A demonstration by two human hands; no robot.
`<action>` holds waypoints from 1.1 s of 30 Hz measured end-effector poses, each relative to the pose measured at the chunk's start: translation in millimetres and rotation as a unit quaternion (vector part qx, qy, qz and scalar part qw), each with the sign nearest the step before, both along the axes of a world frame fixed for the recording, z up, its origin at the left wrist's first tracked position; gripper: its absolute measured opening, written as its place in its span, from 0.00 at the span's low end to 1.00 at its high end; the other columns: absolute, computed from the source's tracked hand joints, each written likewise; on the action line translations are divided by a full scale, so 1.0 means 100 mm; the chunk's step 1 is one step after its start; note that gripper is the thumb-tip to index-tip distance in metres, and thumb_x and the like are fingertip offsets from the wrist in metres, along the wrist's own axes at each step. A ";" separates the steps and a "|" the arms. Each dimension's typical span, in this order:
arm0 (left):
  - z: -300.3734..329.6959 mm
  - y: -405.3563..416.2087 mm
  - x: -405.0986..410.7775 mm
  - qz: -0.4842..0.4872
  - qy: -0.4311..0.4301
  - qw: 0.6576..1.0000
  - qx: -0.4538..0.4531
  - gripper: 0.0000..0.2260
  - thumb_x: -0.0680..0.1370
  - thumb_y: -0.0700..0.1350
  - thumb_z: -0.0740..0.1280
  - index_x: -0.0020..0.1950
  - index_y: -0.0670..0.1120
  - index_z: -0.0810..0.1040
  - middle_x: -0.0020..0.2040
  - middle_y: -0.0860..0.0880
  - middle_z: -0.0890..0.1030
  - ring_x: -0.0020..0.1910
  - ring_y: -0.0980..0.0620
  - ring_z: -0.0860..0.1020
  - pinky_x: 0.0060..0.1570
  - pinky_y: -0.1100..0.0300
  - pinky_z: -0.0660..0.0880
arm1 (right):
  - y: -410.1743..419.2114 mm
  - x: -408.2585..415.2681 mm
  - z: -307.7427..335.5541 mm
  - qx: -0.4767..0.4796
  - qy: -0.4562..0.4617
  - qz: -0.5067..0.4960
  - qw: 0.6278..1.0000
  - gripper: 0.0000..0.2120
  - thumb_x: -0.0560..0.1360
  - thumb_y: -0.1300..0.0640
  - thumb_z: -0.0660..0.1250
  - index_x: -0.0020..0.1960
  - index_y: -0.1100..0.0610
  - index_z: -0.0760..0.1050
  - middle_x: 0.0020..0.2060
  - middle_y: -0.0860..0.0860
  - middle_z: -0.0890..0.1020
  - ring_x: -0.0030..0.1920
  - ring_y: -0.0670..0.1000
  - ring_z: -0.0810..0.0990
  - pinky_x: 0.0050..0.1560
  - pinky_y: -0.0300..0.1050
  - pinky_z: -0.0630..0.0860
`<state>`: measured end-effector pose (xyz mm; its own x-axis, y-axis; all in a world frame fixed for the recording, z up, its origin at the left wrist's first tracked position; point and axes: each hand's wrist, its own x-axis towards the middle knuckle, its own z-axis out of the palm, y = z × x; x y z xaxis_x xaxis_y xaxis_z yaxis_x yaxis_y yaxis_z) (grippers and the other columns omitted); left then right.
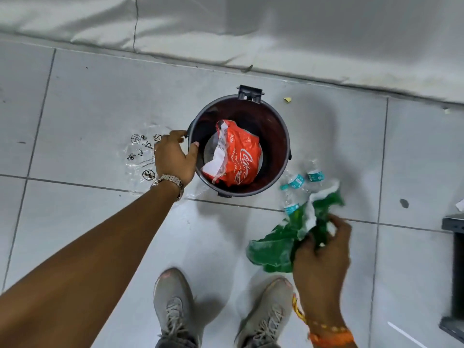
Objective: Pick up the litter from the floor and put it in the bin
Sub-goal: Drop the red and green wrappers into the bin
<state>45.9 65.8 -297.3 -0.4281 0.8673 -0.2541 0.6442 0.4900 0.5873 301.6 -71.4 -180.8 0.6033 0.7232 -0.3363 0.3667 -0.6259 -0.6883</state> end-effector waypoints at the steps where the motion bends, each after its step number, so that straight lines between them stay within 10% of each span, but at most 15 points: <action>1: 0.00 -0.01 0.01 0.003 -0.005 1.000 0.018 0.18 0.78 0.51 0.68 0.65 0.45 0.77 0.55 0.44 0.82 0.58 0.42 0.77 0.55 0.51 0.73 | 0.10 -0.05 0.21 0.059 -0.001 0.017 0.998 0.25 0.77 0.68 0.63 0.64 0.41 0.68 0.45 0.43 0.86 0.39 0.43 0.86 0.34 0.34 0.80; 6: -0.04 -0.05 0.08 0.013 -0.001 0.999 0.047 0.17 0.80 0.50 0.66 0.65 0.44 0.75 0.36 0.50 0.80 0.43 0.40 0.81 0.40 0.57 0.67 | 0.81 -0.75 0.29 0.210 0.032 0.138 0.967 0.25 0.76 0.67 0.60 0.67 0.46 0.68 0.52 0.50 0.86 0.47 0.49 0.86 0.45 0.44 0.84; 12: -0.15 -0.10 0.09 -0.008 0.015 0.996 0.089 0.18 0.82 0.49 0.63 0.69 0.44 0.72 0.34 0.50 0.78 0.39 0.39 0.80 0.35 0.55 0.67 | 1.51 -1.19 -0.76 -0.085 -0.199 0.367 0.905 0.29 0.74 0.67 0.67 0.72 0.55 0.64 0.56 0.58 0.81 0.51 0.65 0.83 0.39 0.53 0.72; 20: -0.26 -0.10 0.07 -0.031 0.016 0.991 0.131 0.17 0.82 0.48 0.62 0.70 0.47 0.71 0.33 0.50 0.77 0.34 0.41 0.78 0.32 0.54 0.69 | 1.90 -1.11 -1.28 -0.308 -0.099 0.502 0.802 0.21 0.79 0.62 0.66 0.70 0.66 0.69 0.67 0.65 0.77 0.66 0.65 0.77 0.63 0.51 0.75; 24: -0.30 -0.10 0.06 -0.034 0.012 0.990 0.140 0.15 0.82 0.48 0.62 0.68 0.47 0.73 0.32 0.51 0.77 0.32 0.43 0.78 0.31 0.56 0.67 | 1.91 -0.71 -0.98 -0.160 -0.051 0.435 0.884 0.22 0.77 0.59 0.66 0.70 0.57 0.71 0.56 0.59 0.84 0.54 0.60 0.84 0.57 0.51 0.81; 28: -0.33 -0.09 0.05 -0.030 0.011 0.988 0.148 0.15 0.81 0.49 0.61 0.67 0.48 0.73 0.33 0.53 0.76 0.31 0.45 0.77 0.31 0.56 0.69 | 1.52 0.12 -0.76 0.106 -0.149 0.151 0.971 0.08 0.75 0.58 0.64 0.49 0.54 0.81 0.39 0.53 0.87 0.41 0.57 0.86 0.47 0.51 0.82; 33: -0.41 -0.10 0.06 -0.014 0.003 0.985 0.174 0.14 0.81 0.49 0.62 0.66 0.47 0.74 0.31 0.54 0.73 0.30 0.47 0.74 0.32 0.57 0.68 | 0.94 0.62 -1.48 -0.268 -0.183 0.258 0.910 0.19 0.76 0.59 0.71 0.64 0.64 0.75 0.61 0.63 0.81 0.62 0.65 0.80 0.63 0.55 0.77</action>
